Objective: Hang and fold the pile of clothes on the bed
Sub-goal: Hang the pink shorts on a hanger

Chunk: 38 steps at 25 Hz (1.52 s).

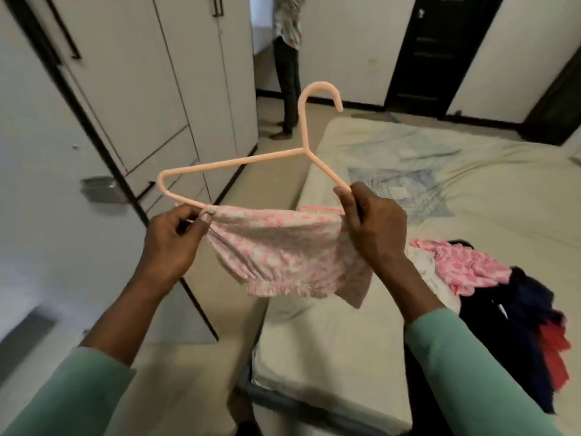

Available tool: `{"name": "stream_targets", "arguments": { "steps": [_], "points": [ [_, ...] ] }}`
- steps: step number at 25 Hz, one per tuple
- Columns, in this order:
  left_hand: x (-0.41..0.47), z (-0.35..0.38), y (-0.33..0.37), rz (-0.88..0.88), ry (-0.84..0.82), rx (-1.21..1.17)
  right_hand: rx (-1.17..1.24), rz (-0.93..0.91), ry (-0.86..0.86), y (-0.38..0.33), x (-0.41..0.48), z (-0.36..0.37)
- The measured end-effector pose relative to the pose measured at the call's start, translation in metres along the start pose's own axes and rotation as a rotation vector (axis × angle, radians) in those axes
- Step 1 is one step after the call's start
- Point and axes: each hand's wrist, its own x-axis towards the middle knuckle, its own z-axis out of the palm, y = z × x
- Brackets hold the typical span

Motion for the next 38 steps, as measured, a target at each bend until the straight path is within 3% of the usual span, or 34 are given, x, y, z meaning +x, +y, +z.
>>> {"name": "stream_targets", "arguments": {
  "steps": [4,11,15,22,25,28,33,38],
  "points": [
    [-0.055,-0.059,0.039,-0.010,0.099,-0.062,0.174,-0.061,-0.120,-0.056,0.010,-0.030],
    [-0.114,-0.181,0.049,-0.127,0.377,-0.092,0.486,-0.282,-0.632,-0.189,0.034,-0.033],
    [-0.130,-0.256,0.046,-0.130,0.567,-0.096,0.608,-0.399,-0.707,-0.279,0.043,-0.011],
    [-0.172,-0.410,0.023,-0.132,0.861,-0.078,0.864,-0.448,-0.581,-0.473,0.040,0.044],
    [-0.172,-0.491,0.016,-0.116,0.892,-0.079,0.814,-0.597,-0.460,-0.563,0.045,0.068],
    [-0.156,-0.569,0.020,-0.044,0.930,-0.062,0.707,-0.712,-0.194,-0.649,0.061,0.083],
    [-0.106,-0.681,0.037,0.126,0.986,0.063,0.708,-0.713,0.060,-0.767,0.116,0.098],
    [-0.007,-0.790,0.072,0.129,1.063,0.237,0.540,-0.700,0.223,-0.873,0.206,0.092]
  ]
}}
